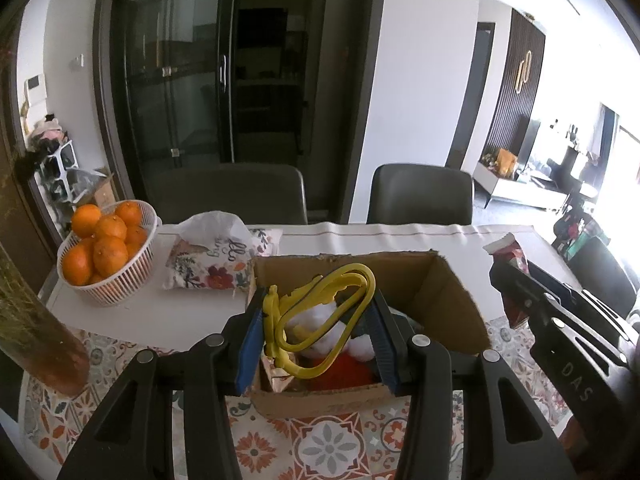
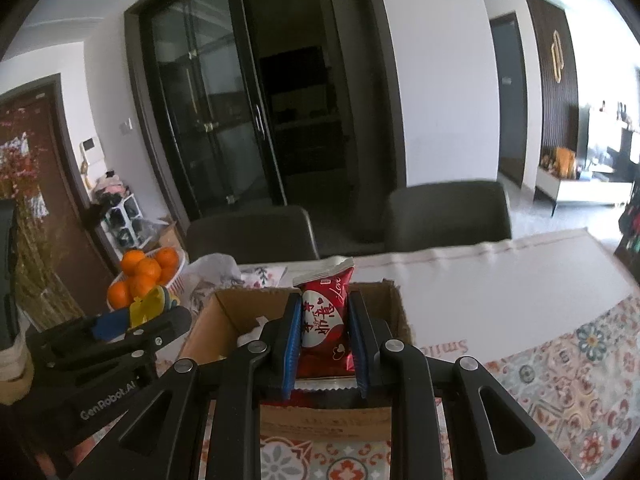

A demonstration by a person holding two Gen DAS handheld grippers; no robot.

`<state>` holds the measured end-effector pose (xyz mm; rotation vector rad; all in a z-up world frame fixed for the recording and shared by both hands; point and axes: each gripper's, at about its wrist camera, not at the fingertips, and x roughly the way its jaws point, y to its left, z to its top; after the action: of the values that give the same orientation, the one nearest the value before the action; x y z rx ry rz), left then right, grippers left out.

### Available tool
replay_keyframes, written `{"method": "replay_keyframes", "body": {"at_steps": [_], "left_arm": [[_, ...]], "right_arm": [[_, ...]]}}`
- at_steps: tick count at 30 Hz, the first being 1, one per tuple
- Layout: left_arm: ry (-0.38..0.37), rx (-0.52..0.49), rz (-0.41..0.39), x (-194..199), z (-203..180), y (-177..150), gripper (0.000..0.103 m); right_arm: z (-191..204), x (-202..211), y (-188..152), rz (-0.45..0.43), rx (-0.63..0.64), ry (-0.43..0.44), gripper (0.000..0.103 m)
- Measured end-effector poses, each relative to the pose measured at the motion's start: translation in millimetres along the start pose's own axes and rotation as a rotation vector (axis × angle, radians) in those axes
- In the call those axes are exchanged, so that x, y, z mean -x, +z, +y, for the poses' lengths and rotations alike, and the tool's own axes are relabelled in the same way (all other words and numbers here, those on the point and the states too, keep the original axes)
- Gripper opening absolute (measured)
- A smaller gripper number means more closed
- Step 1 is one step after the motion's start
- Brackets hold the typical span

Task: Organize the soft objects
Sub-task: 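Carry the rubber band and candy packet with both grippers over the box, then open both grippers to drop the rubber band and candy packet into the box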

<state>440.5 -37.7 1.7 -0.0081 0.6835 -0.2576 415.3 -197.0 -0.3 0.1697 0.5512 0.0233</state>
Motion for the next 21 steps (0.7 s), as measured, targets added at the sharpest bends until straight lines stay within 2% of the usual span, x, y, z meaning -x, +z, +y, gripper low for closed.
{"method": "replay_keyframes", "body": {"at_steps": [15, 18, 20, 21], "left_arm": [[0.017, -0.017, 0.144, -62.6, -0.1, -1.6, 0.049], [0.007, -0.009, 0.180, -72.6, 0.1, -3.4, 0.053], [0.006, -0.002, 0.193, -76.3, 0.6, -4.9, 0.060], [0.007, 0.000, 0.196, -77.4, 1.5, -5.5, 0.061]], "right_arm": [[-17.1, -61.8, -9.7, 0.182, -0.036, 0.010, 0.024], [-20.2, -68.7, -12.4, 0.213, -0.050, 0.016, 0.028], [-23.4, -72.0, -12.5, 0.223, -0.069, 0.016, 0.042], [-24.5, -73.8, -12.1, 0.233, -0.076, 0.021, 0.054]]}}
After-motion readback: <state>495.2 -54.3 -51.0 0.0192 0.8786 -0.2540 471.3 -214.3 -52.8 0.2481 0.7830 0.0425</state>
